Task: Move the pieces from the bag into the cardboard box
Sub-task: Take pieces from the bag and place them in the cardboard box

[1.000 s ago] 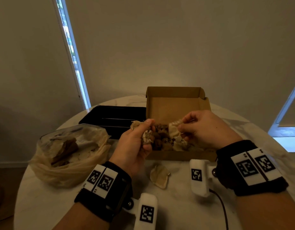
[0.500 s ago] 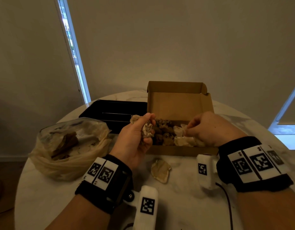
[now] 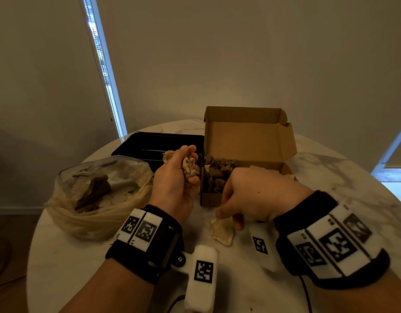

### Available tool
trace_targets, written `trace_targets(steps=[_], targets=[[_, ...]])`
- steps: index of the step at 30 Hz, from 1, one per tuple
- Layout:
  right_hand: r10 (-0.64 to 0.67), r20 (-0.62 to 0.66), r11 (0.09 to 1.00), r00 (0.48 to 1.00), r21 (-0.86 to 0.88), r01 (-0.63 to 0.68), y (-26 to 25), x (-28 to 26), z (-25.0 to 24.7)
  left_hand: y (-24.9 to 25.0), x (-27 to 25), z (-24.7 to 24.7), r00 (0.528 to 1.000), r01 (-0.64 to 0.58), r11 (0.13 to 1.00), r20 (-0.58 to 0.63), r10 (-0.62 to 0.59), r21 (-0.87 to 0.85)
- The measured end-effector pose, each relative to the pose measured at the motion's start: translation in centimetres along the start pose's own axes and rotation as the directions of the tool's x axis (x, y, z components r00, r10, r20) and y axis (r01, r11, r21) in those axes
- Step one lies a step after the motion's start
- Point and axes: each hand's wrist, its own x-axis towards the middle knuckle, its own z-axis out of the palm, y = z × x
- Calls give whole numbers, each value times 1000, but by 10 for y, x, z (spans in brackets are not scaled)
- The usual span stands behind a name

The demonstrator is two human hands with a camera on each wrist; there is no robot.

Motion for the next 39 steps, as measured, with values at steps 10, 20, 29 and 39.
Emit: trace_targets(steps=[10, 20, 29, 39], targets=[[3, 40, 982, 999, -191, 5, -5, 11, 17, 0, -2, 0, 1000, 17, 1000, 8, -17, 7], [63, -504, 914, 861, 376, 153, 26, 3, -13, -9, -3, 4, 997, -34, 960, 72, 14, 279], [134, -538, 914, 832, 391, 106, 29, 14, -6, -13, -14, 10, 983, -89, 900, 186, 9, 426], [179, -527, 794, 831, 576, 194, 45, 20, -15, -14, -9, 6, 995, -46, 920, 101, 7, 390]])
